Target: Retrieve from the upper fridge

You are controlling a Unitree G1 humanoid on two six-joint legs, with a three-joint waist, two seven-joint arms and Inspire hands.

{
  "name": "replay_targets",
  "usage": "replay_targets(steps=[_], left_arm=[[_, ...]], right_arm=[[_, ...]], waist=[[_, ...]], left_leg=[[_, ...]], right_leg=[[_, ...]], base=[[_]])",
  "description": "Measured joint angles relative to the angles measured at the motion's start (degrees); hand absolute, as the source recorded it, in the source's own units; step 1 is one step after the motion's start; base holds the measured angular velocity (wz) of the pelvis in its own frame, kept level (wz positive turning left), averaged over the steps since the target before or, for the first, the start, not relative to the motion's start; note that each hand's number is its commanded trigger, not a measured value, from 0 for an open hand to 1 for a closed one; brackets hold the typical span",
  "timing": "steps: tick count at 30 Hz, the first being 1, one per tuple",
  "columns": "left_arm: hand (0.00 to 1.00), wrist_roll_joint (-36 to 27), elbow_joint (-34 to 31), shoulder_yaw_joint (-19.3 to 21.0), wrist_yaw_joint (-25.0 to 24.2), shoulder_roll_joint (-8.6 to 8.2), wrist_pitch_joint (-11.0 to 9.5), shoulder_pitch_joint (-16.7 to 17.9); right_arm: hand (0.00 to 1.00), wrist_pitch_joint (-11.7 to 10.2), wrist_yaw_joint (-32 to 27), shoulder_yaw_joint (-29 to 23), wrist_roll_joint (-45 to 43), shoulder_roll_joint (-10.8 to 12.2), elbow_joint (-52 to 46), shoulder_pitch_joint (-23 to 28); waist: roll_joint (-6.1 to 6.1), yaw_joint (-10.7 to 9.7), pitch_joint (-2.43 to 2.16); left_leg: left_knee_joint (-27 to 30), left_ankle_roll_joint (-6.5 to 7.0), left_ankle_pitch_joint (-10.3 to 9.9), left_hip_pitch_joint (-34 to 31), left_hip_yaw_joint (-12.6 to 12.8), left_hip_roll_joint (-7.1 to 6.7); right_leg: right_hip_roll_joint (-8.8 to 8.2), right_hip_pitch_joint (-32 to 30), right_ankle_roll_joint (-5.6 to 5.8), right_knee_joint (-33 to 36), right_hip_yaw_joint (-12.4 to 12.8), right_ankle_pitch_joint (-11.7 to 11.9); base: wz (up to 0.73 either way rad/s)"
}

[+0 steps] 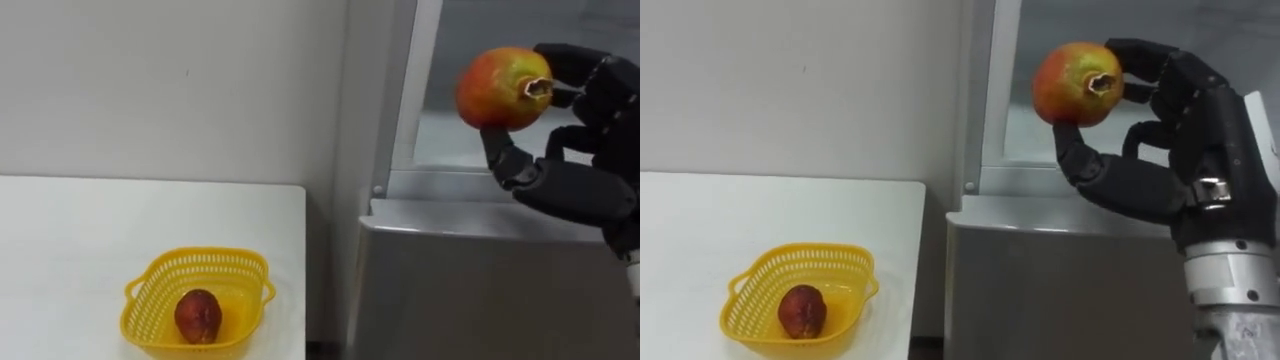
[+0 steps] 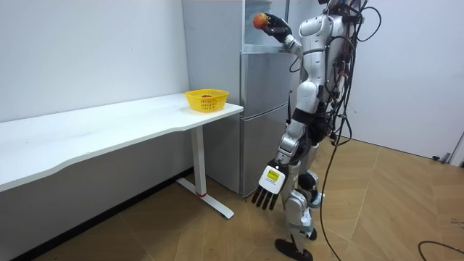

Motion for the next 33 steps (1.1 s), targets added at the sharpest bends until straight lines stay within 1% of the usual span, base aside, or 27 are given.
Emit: replay_targets(steps=[2, 7, 8, 11, 12, 14, 15, 17, 19, 21, 22, 23, 25, 26, 28, 29, 30, 31, 33], left_arm=[[0.00, 0.03, -0.09, -0.98, 0.02, 0.01, 0.00, 0.30], [0.00, 0.00, 0.00, -1.38, -0.16, -0.40, -0.08, -0.33], [0.00, 0.00, 0.05, -1.39, -0.21, -0.41, -0.13, -0.44], [0.00, -0.07, 1.08, -1.52, -0.81, -0.42, -1.53, -1.66], [0.00, -0.07, 1.11, -1.55, -0.86, -0.43, -1.68, -1.80], [0.00, -0.10, 1.14, -2.00, -1.04, -0.39, -1.78, -2.35], [0.00, -0.08, 1.14, -2.02, -1.05, -0.38, -1.82, -2.44], [0.00, -0.09, 1.15, -2.13, -1.15, -0.23, -1.92, -2.80], [0.00, -0.08, 1.15, -2.20, -1.23, -0.03, -2.00, -3.10], [0.00, -0.09, 1.16, -2.35, -1.26, 0.02, -2.03, -3.27], [0.00, -0.09, 1.58, -2.51, -1.30, 0.18, -2.13, -3.49], [0.00, -0.08, 2.40, -3.20, -1.41, 0.50, -2.13, -4.05], [0.00, -0.02, 3.68, -4.13, -1.69, 0.84, -2.16, -4.94], [0.00, 0.01, 4.45, -4.27, -1.88, 0.86, -2.16, -5.65], [0.00, -0.01, 4.68, -4.28, -1.93, 0.88, -2.16, -6.06], [0.00, -0.02, 4.69, -4.31, -1.92, 0.88, -2.16, -6.14], [0.00, -0.02, 4.69, -4.40, -1.92, 0.90, -2.16, -6.20], [0.00, -0.03, 4.67, -4.59, -2.00, 0.97, -2.16, -6.50], [0.00, 0.00, 4.52, -5.48, -2.45, 1.30, -2.21, -6.60]], right_arm=[[1.00, -0.18, 1.64, 0.71, -1.60, 0.58, -0.90, 0.50], [1.00, -0.21, 5.47, 2.70, -5.22, 0.68, -3.04, 1.38], [1.00, -0.24, 5.97, 2.89, -5.95, 0.69, -3.10, 1.37], [1.00, -0.24, 7.95, 4.97, -7.47, 0.94, -3.11, 1.37], [1.00, -0.24, 8.43, 5.16, -7.78, 1.16, -3.10, 1.37], [1.00, -0.24, 9.36, 6.48, -8.81, 2.25, -2.88, 1.33], [1.00, -0.24, 9.73, 6.92, -9.09, 2.28, -2.89, 1.31], [1.00, -0.19, 11.48, 8.55, -10.00, 2.57, -2.89, 1.06], [1.00, -0.13, 13.10, 9.04, -10.23, 2.92, -2.89, 0.98], [1.00, -0.06, 14.33, 9.04, -10.63, 2.98, -2.89, 0.76], [1.00, -0.06, 14.70, 9.20, -10.69, 3.08, -2.86, 0.30], [1.00, -0.06, 14.62, 9.68, -10.68, 3.27, -2.86, -0.13], [1.00, -0.19, 14.61, 11.00, -10.74, 3.42, -2.51, -0.82], [1.00, -0.62, 14.69, 11.65, -10.75, 3.55, -1.93, -0.87], [1.00, -0.71, 14.68, 12.44, -11.07, 3.71, -0.91, -1.00], [1.00, -0.71, 14.70, 13.20, -11.20, 3.80, 0.34, -1.74], [1.00, -0.71, 14.73, 13.56, -11.21, 3.82, 1.00, -2.23], [1.00, -0.92, 14.91, 13.78, -11.42, 3.81, 2.49, -3.22], [1.00, -1.37, 14.90, 14.29, -12.79, 3.81, 5.84, -5.09]], waist=[[0.02, -0.03, -0.02], [-0.10, 0.26, -0.11], [-0.14, 0.62, -0.13], [-0.65, 1.84, -0.47], [-0.77, 2.21, -0.45], [-1.05, 3.12, -0.35], [-1.11, 3.32, -0.35], [-1.41, 4.31, -0.16], [-1.68, 4.45, -0.01], [-1.97, 4.70, -0.06], [-1.83, 5.23, 0.17], [-2.09, 5.92, 0.36], [-2.07, 6.07, 0.64], [-2.12, 6.30, 0.68], [-2.15, 6.99, 0.70], [-1.97, 7.23, 0.87], [-2.06, 7.25, 0.82], [-2.22, 7.25, 0.82], [-2.24, 7.72, 0.84]], left_leg=[[-0.47, 0.01, -0.01, 0.02, 0.22, 0.00], [-0.42, 0.00, 0.03, -0.24, 0.39, 0.07], [-0.44, -0.01, 0.04, -0.29, 0.40, 0.07], [-0.33, 0.00, 0.05, -0.89, 0.38, 0.05], [-0.33, 0.00, 0.05, -0.89, 0.39, 0.05], [-0.33, 0.00, 0.05, -0.95, 0.34, 0.03], [-0.35, 0.00, 0.05, -0.97, 0.32, 0.03], [-0.37, 0.01, 0.04, -1.12, 0.10, 0.01], [-0.34, 0.01, 0.04, -1.38, -0.27, 0.00], [-0.18, 0.01, 0.04, -1.88, -0.44, -0.04], [-0.17, 0.01, 0.05, -1.98, -0.46, -0.07], [-0.16, 0.02, 0.05, -1.96, -0.46, -0.08], [-0.14, 0.02, 0.05, -2.04, -0.65, -0.08], [-0.10, 0.02, 0.05, -2.11, -0.83, -0.09], [-0.14, 0.02, 0.06, -2.36, -0.94, -0.09], [-0.13, 0.03, 0.06, -2.55, -0.95, -0.09], [-0.05, 0.03, 0.06, -2.76, -1.01, -0.09], [0.23, 0.04, 0.07, -3.20, -1.48, -0.13], [0.36, 0.05, 0.07, -3.47, -1.61, -0.13]], right_leg=[[0.05, -0.16, 0.00, 0.00, 0.31, 0.00], [0.16, -1.01, 0.00, 0.69, 0.65, 0.00], [0.17, -1.07, 0.00, 0.68, 0.71, 0.00], [0.16, -1.75, 0.00, 0.78, 0.89, 0.00], [0.16, -1.79, 0.00, 0.77, 0.92, 0.00], [0.15, -1.80, 0.00, 0.67, 0.93, 0.00], [0.13, -1.80, 0.00, 0.66, 0.88, 0.00], [0.08, -1.88, 0.00, 0.61, 0.50, 0.00], [0.03, -1.96, 0.00, 0.59, 0.12, 0.00], [-0.02, -2.30, 0.00, 0.59, 0.01, 0.00], [-0.06, -2.41, 0.00, 0.59, -0.17, 0.00], [-0.05, -2.41, 0.00, 0.59, -0.47, 0.00], [-0.09, -2.48, 0.00, 0.57, -0.71, 0.00], [-0.12, -2.45, 0.00, 0.57, -0.96, 0.00], [-0.15, -2.57, 0.01, 0.57, -1.19, 0.00], [-0.17, -2.69, 0.01, 0.57, -1.31, 0.00], [-0.22, -2.78, 0.01, 0.56, -1.44, 0.00], [-0.32, -2.93, 0.01, 0.58, -2.09, 0.00], [-0.34, -3.09, 0.01, 0.58, -2.23, 0.00]], base=[[-0.05], [-0.03], [-0.06], [-0.01], [0.00], [0.00], [0.03], [0.05], [0.10], [0.06], [0.00], [0.00], [0.04], [0.09], [0.06], [0.03], [0.11], [0.15], [0.10]])
